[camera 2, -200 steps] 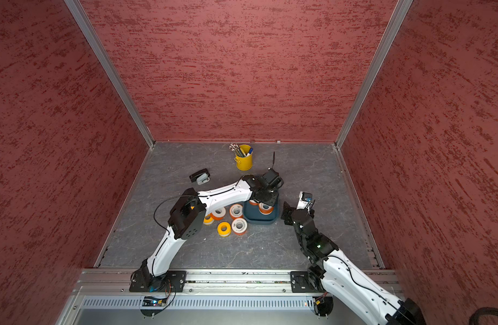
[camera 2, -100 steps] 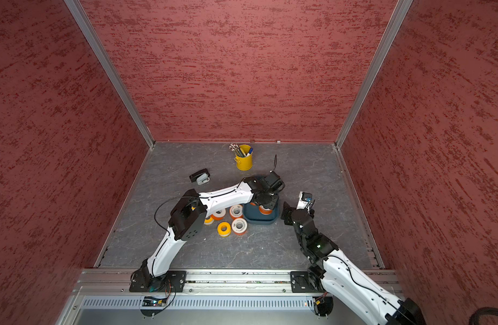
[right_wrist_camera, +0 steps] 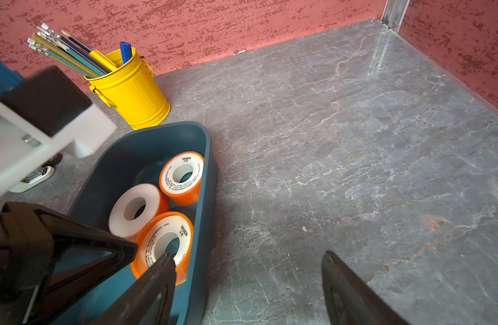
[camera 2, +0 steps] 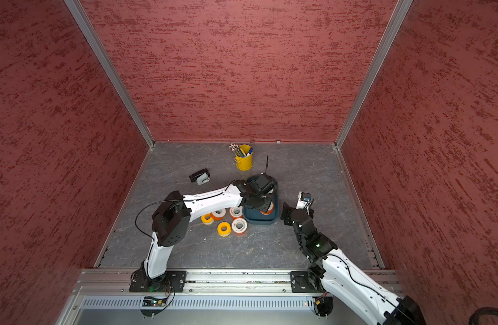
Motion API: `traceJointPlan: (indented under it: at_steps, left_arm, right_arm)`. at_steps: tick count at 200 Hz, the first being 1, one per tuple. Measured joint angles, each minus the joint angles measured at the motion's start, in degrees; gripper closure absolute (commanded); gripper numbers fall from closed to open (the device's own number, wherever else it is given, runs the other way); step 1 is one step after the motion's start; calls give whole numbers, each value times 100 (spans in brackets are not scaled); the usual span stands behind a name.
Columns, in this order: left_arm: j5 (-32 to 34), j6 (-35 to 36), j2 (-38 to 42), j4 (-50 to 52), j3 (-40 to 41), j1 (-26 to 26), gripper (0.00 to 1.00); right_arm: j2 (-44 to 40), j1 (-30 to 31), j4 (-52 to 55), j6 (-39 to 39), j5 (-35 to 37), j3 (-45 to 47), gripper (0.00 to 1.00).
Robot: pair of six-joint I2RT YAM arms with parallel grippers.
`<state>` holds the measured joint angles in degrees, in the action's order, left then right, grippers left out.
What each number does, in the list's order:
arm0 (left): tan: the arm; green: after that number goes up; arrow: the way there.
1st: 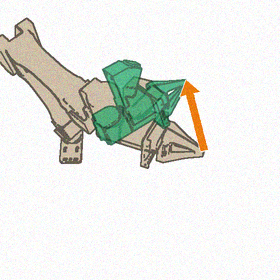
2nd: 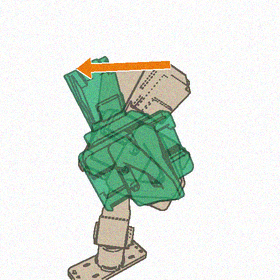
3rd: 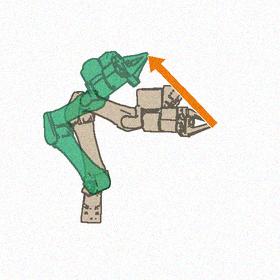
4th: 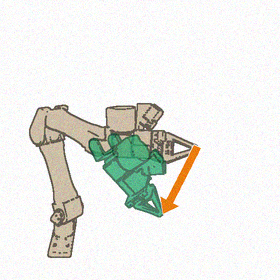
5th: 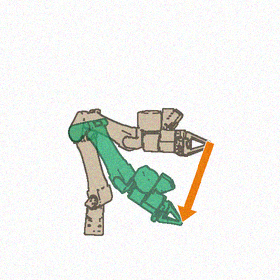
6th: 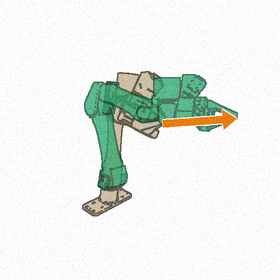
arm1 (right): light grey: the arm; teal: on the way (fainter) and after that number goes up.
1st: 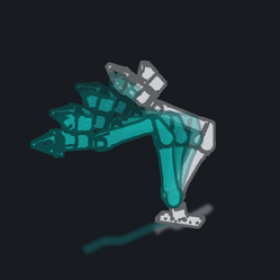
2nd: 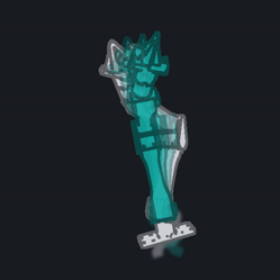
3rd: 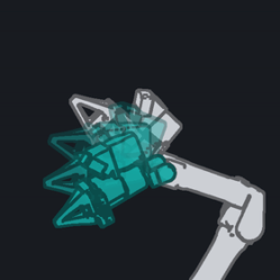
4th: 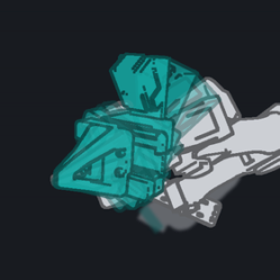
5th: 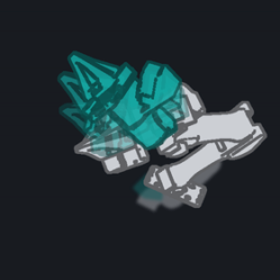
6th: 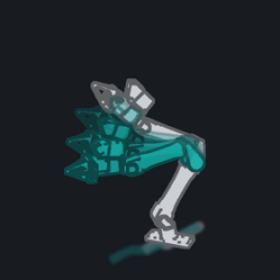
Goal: Put the sealing tape into the storage box
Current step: Place the sealing tape in the storage box.
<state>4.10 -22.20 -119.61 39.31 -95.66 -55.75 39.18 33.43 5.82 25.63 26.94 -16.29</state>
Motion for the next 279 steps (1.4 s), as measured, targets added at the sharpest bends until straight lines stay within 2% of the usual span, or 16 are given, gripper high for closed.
traceJointPlan:
  at_steps: [98, 117, 166, 216, 279]
  left_arm:
    - [7, -33, -315, -9, 24, 2, 97]
    - [22, -28, -315, -9, 24, 2, 91]
    - [87, -28, -107, -46, 219, 2, 89]
    - [90, -120, 404, -81, 717, 2, 96]
    - [70, -160, 387, -118, 909, 4, 98]
  right_arm:
    - [-2, 0, 0, -11, -35, 0, 17]
    - [-2, 0, -2, -11, -37, 0, 17]
    - [-2, 0, -2, -11, -37, 0, 17]
    - [-2, 0, -2, -11, -39, 0, 17]
    - [0, 0, -2, -13, -39, 0, 17]
